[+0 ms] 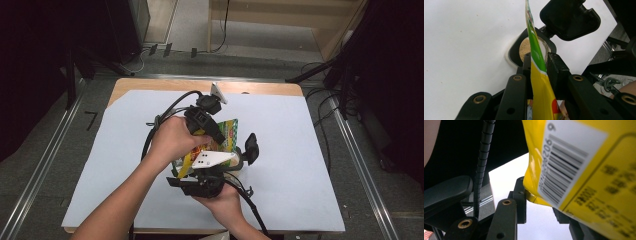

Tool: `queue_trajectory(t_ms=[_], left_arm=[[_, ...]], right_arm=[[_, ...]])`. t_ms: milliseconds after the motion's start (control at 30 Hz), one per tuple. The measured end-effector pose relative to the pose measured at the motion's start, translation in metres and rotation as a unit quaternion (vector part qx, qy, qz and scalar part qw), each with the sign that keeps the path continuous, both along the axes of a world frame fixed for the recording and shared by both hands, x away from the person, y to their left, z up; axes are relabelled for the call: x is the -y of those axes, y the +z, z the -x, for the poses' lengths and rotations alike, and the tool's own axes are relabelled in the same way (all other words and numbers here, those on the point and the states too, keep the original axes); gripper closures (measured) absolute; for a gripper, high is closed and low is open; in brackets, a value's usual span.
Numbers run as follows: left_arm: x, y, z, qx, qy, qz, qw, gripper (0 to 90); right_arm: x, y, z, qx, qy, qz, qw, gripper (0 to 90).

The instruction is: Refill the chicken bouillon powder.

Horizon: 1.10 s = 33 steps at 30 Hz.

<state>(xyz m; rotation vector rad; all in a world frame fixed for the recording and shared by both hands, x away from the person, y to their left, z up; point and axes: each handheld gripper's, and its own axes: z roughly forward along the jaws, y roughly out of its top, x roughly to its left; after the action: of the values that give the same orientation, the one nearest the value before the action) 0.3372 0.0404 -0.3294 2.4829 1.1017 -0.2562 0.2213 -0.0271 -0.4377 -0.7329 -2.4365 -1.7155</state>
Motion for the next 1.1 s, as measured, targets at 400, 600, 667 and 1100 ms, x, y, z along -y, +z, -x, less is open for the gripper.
queue_trajectory(t_ms=[400, 600, 667, 1100], left_arm=[[-0.014, -0.007, 0.004, -0.004, 0.006, 0.023, 0.9997, 77.8], [-0.023, -0.011, 0.008, -0.004, 0.005, 0.041, 0.9992, 77.8], [-0.025, -0.013, 0.008, -0.003, 0.008, 0.045, 0.9990, 77.9], [-0.029, -0.020, 0.014, 0.018, 0.001, 0.072, 0.9972, 79.0]], right_arm=[[-0.004, -0.004, 0.004, 0.022, 0.011, 0.027, 0.9993, 67.0], [-0.007, -0.008, 0.008, 0.042, 0.020, 0.042, 0.9980, 64.1], [-0.007, -0.008, 0.007, 0.042, 0.021, 0.042, 0.9980, 64.0], [-0.002, -0.019, 0.007, 0.051, 0.018, 0.050, 0.9973, 60.4]])
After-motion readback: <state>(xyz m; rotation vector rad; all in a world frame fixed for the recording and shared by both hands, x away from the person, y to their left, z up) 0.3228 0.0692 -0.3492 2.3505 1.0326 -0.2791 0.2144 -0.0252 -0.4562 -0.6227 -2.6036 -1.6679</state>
